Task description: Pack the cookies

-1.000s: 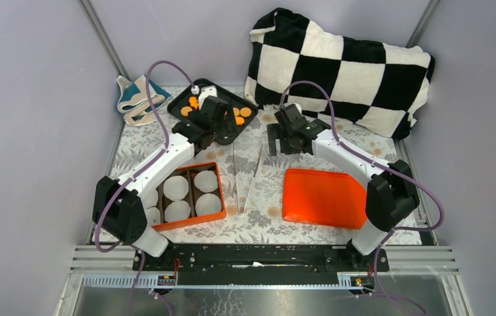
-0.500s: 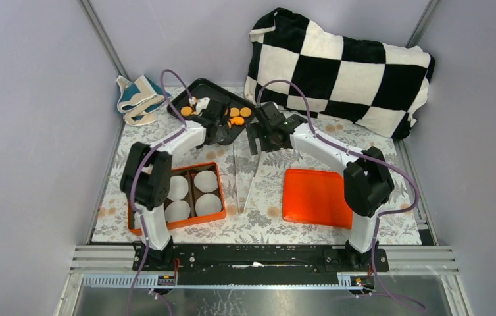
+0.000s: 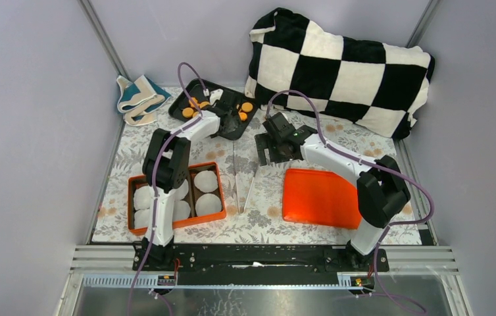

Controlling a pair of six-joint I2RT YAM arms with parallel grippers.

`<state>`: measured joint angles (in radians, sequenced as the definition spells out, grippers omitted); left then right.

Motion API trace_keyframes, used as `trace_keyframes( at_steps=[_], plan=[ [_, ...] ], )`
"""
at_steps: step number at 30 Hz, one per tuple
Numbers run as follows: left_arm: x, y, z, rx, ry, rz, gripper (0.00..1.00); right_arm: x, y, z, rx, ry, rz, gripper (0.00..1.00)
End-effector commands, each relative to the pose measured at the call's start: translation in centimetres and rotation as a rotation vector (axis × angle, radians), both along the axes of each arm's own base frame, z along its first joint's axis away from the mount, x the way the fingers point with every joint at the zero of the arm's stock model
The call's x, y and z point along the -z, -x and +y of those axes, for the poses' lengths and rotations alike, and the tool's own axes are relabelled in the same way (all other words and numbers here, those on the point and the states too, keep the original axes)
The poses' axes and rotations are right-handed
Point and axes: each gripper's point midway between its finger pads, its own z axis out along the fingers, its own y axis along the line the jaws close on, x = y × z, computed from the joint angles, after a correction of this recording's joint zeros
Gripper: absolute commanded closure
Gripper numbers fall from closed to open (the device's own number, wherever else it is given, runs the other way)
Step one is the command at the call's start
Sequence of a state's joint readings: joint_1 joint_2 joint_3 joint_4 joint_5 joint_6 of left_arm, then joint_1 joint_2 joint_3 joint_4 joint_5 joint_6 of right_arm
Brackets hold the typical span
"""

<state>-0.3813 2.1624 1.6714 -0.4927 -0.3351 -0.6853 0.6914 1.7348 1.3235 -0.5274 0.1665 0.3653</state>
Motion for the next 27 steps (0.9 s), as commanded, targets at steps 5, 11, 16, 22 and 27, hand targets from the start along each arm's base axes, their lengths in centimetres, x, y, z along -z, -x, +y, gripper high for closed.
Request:
trace_keyframes(
  at_steps=[5,11,16,22,27],
  plan=[
    [-5.3,2.9,0.7,-0.015,-0.041,-0.058,0.11,-0.7,0.5,2.7,-0.033,-0.04,0.007,0.0],
    [-9.3,6.4,1.5,-0.035,-0.017,-0.109,0.09,2.6,3.3,6.8,-0.076,-0.014,0.104,0.0],
    [-10.8,9.3,1.3,0.01,0.002,-0.129,0.09,4.8,4.2,8.1,-0.066,-0.002,0.166,0.0],
    [-12.6,11.0,2.4,0.012,0.012,-0.187,0.08,5.9,5.6,10.1,-0.082,-0.007,0.209,0.0],
    [-13.5,11.8,2.2,0.028,0.052,-0.213,0.08,4.7,6.8,11.6,-0.076,0.007,0.191,0.0]
  ],
)
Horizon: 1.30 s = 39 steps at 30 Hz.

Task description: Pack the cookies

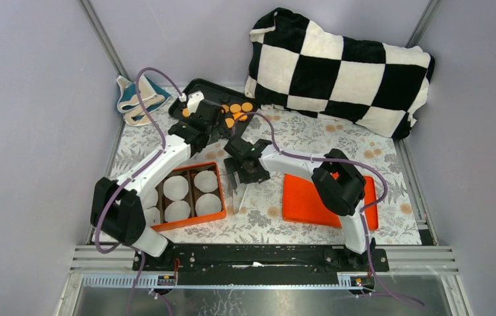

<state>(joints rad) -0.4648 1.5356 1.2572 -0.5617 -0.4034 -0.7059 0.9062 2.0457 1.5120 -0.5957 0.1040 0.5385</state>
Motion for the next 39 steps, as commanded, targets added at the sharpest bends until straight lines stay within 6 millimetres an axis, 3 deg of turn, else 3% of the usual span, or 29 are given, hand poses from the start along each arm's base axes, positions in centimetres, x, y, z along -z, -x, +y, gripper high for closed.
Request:
trace_keyframes(
  at_steps=[1,13,20,27,32,39],
  plan=[
    [-2.0,0.3,-0.1,0.009,0.039,-0.064,0.08,-2.5,1.2,2.2,0.015,-0.022,-0.022,0.0],
    [-1.8,1.5,-0.5,0.052,0.079,-0.081,0.07,-0.5,1.5,3.1,0.072,0.026,0.016,0.0],
    [-1.6,1.9,-0.6,0.067,0.088,-0.079,0.07,3.4,1.2,1.9,0.117,0.157,0.041,0.0],
    [-1.4,2.0,-0.8,0.077,0.094,-0.076,0.07,3.4,1.1,0.2,0.116,0.214,0.005,0.0],
    [-0.9,1.9,-1.1,0.088,0.098,-0.062,0.07,6.3,2.8,-0.1,0.073,0.206,0.08,0.19],
    [-0.4,1.9,-1.2,0.088,0.093,-0.049,0.07,7.5,3.8,-0.2,0.076,0.171,0.111,0.2]
  ],
)
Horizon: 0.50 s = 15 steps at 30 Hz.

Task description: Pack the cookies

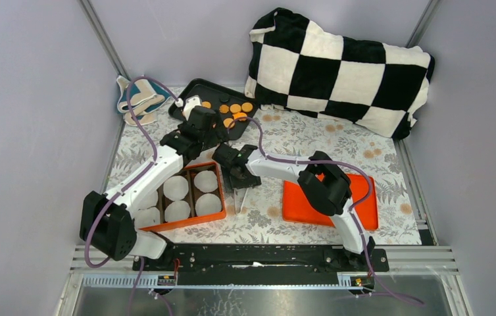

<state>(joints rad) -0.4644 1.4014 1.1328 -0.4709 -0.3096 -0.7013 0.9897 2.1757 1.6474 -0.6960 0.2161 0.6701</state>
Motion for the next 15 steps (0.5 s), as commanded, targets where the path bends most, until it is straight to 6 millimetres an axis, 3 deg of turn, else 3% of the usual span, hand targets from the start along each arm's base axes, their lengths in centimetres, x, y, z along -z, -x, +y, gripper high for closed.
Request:
trace_keyframes(
  at_steps=[1,3,6,10,15],
  plan=[
    [0.9,0.0,-0.4,0.022,-0.007,0.013,0.07,5.7,2.7,-2.3,0.012,0.065,0.128,0.19],
    [1.2,0.0,-0.8,0.033,0.001,0.023,0.07,6.6,3.0,-3.0,0.023,0.085,0.149,0.15],
    [1.6,0.0,-1.2,0.048,0.008,0.04,0.07,7.9,4.0,-5.7,0.067,0.141,0.206,0.13],
    [1.7,0.3,-1.2,0.047,0.005,0.043,0.07,6.9,4.9,-8.6,0.096,0.166,0.196,0.13],
    [1.7,0.2,-1.9,0.061,0.017,0.046,0.07,5.3,4.7,-12.2,0.116,0.314,0.136,0.12]
  ],
)
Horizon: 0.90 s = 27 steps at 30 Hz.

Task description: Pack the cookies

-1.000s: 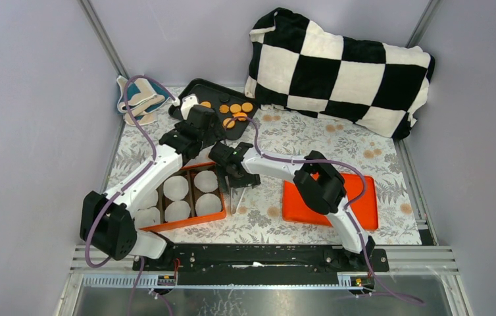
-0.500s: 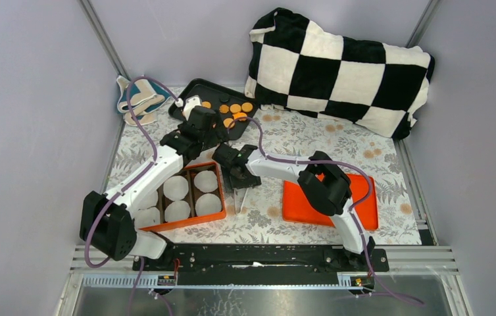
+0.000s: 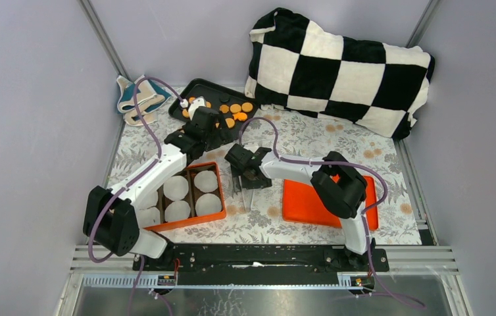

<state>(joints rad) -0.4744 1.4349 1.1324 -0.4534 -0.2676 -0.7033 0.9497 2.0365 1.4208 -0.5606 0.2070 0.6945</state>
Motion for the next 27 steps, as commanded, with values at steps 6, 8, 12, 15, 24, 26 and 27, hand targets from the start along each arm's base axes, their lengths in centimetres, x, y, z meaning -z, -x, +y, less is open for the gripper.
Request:
trace_keyframes(
  at_steps=[6,8,12,15,24,26,27],
  plan=[
    [0.8,0.2,-1.1,0.03,0.003,0.026,0.07,4.9,4.4,-10.3,0.044,0.399,0.149,0.11],
    [1.0,0.2,-1.4,0.038,0.004,0.032,0.07,4.7,3.8,-9.5,0.021,0.376,0.135,0.11],
    [1.1,0.2,-1.8,0.049,0.002,0.035,0.07,4.4,2.7,-7.7,-0.008,0.335,0.117,0.1],
    [1.3,0.1,-1.8,0.047,-0.002,0.037,0.07,5.2,1.8,-6.7,-0.01,0.343,0.122,0.1],
    [1.6,0.3,-1.5,0.049,-0.016,0.038,0.07,8.3,4.3,-8.3,0.014,0.353,0.217,0.35],
    [1.7,0.3,-1.6,0.051,-0.013,0.038,0.07,8.4,5.0,-8.9,0.023,0.356,0.225,0.44],
    [1.7,0.3,-1.7,0.054,-0.012,0.04,0.07,8.4,5.3,-9.2,0.026,0.352,0.227,0.47]
  ],
)
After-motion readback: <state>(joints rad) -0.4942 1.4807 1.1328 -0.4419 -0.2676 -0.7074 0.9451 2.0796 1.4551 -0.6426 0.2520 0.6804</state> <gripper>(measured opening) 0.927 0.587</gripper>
